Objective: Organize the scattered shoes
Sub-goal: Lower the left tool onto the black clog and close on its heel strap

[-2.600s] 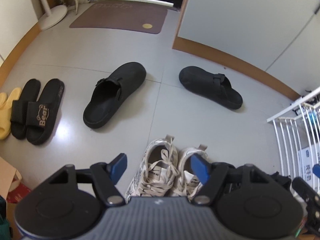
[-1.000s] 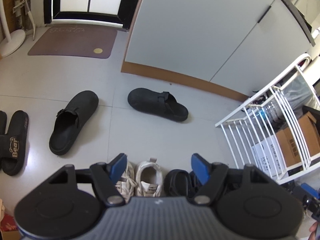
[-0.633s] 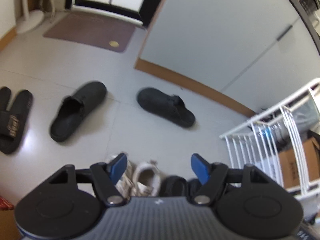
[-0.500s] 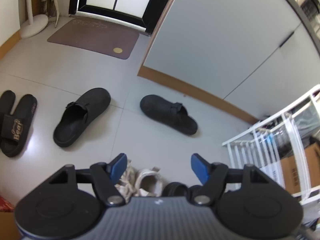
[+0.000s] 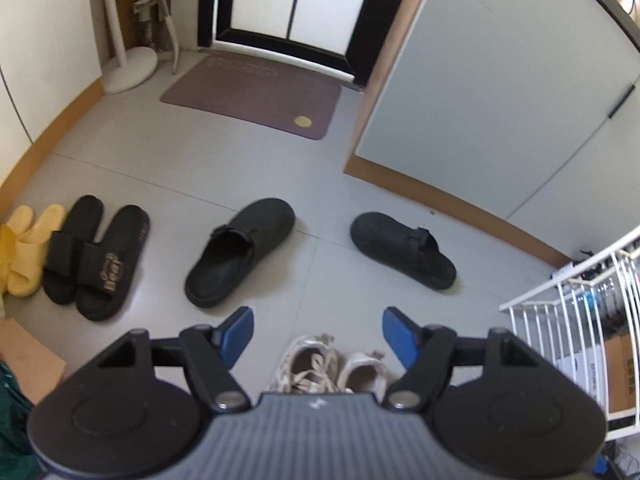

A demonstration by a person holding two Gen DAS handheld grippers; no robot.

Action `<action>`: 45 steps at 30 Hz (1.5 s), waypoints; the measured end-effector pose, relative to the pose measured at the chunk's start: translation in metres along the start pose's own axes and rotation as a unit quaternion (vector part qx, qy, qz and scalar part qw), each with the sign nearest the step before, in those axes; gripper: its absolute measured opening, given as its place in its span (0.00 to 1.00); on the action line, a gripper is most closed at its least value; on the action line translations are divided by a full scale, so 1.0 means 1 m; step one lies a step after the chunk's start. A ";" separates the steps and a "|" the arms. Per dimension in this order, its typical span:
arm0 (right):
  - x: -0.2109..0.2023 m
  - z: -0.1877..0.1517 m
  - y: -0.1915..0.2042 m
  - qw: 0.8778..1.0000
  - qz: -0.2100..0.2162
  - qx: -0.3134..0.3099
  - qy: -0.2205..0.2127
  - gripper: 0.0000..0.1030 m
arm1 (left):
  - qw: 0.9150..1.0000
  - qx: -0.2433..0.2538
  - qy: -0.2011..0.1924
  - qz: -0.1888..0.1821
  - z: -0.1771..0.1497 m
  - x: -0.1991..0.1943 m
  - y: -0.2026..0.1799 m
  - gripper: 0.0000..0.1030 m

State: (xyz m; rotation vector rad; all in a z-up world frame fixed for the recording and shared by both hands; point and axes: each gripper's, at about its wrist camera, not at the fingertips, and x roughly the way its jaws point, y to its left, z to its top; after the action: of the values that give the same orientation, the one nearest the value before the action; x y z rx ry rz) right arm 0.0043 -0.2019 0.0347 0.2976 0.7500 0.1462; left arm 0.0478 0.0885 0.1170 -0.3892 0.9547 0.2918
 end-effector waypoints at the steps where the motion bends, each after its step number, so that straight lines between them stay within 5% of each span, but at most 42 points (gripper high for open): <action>1: 0.000 0.000 -0.001 1.000 0.005 0.010 0.003 0.86 | 1.000 -0.003 0.000 0.001 0.005 0.001 0.002 0.72; 7: 0.007 -0.001 -0.007 0.999 0.015 0.035 0.016 0.86 | 0.999 -0.045 0.015 -0.014 0.044 0.013 0.012 0.72; 14: 0.010 0.005 -0.026 0.998 0.002 0.064 0.022 0.86 | 1.000 -0.025 0.014 -0.007 0.109 0.023 0.021 0.72; 18: 0.024 0.011 -0.032 0.997 -0.004 0.070 0.028 0.86 | 0.999 0.012 0.023 0.029 0.124 0.047 0.028 0.74; 37: 0.111 0.019 0.020 0.994 0.059 0.016 0.089 0.86 | 0.997 0.047 0.055 0.029 0.082 0.261 0.082 0.74; 45: 0.166 0.016 0.013 0.993 0.069 0.053 0.082 0.86 | 0.996 0.070 0.048 0.043 0.081 0.322 0.093 0.75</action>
State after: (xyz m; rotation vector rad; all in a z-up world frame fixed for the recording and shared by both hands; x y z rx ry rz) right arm 0.1348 -0.1540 -0.0575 0.4423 0.9017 0.2657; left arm 0.2449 0.2307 -0.1273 -0.2358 1.0804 0.2844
